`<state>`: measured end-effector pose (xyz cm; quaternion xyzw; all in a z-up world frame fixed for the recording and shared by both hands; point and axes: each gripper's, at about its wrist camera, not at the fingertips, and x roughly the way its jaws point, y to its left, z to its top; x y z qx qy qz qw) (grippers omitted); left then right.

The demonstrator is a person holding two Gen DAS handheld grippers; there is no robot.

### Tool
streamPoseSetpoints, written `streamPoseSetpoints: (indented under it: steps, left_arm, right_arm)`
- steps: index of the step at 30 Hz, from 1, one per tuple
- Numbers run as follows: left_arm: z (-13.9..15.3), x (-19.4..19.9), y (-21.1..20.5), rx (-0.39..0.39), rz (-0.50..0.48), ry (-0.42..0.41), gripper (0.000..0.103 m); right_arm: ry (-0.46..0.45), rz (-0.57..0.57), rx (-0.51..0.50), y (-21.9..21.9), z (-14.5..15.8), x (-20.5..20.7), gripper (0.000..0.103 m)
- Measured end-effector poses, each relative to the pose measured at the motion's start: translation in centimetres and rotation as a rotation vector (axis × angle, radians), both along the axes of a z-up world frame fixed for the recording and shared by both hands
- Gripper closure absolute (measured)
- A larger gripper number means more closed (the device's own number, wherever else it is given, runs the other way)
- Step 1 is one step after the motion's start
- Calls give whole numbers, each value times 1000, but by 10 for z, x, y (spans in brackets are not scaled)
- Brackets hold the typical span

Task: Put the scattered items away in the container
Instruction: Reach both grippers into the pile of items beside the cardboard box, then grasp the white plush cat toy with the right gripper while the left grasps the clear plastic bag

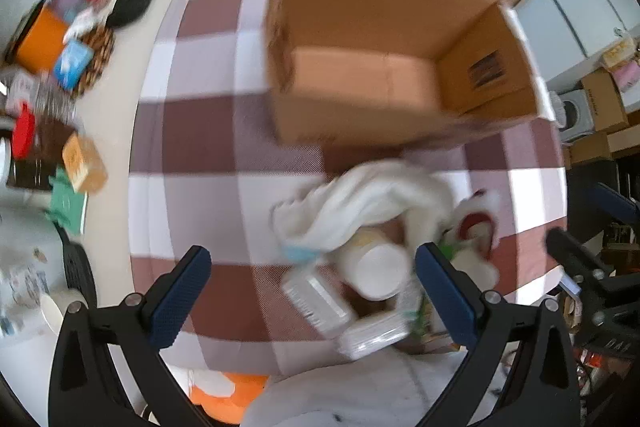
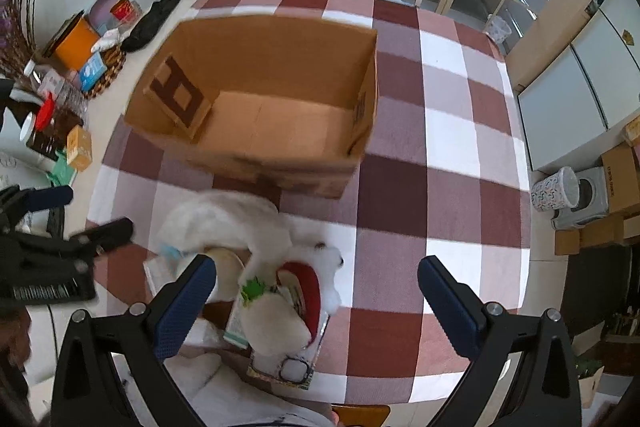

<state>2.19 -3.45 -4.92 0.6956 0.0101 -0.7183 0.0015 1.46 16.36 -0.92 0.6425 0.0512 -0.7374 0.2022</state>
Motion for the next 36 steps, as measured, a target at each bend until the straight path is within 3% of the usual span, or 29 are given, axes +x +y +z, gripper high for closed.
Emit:
streamPoseSetpoints:
  steps: [2,8,18,29,33,36]
  left_arm:
    - [-20,13,-12,10,38,-30,0]
    - [-73,45,-33,40,116,-110,0]
    - [-105,61,-30,120,136,-116,0]
    - [-91,77,-21,113,126,-93,1]
    - [-57,93,-24,130,146,-51,1]
    - [-18,105,-16,142,81,36,1]
  right_arm:
    - [-29,36,-8,6,-16,13,0]
    - [-114,132,-80,13,-53,54,15]
    - [-202,246,-100,6,-89,83,37]
    - [-212,299,-141,1,-100,88,65]
    - [-207,331,-165,3,-103,89,71]
    - [-225,324,-182,4,-104,87,72]
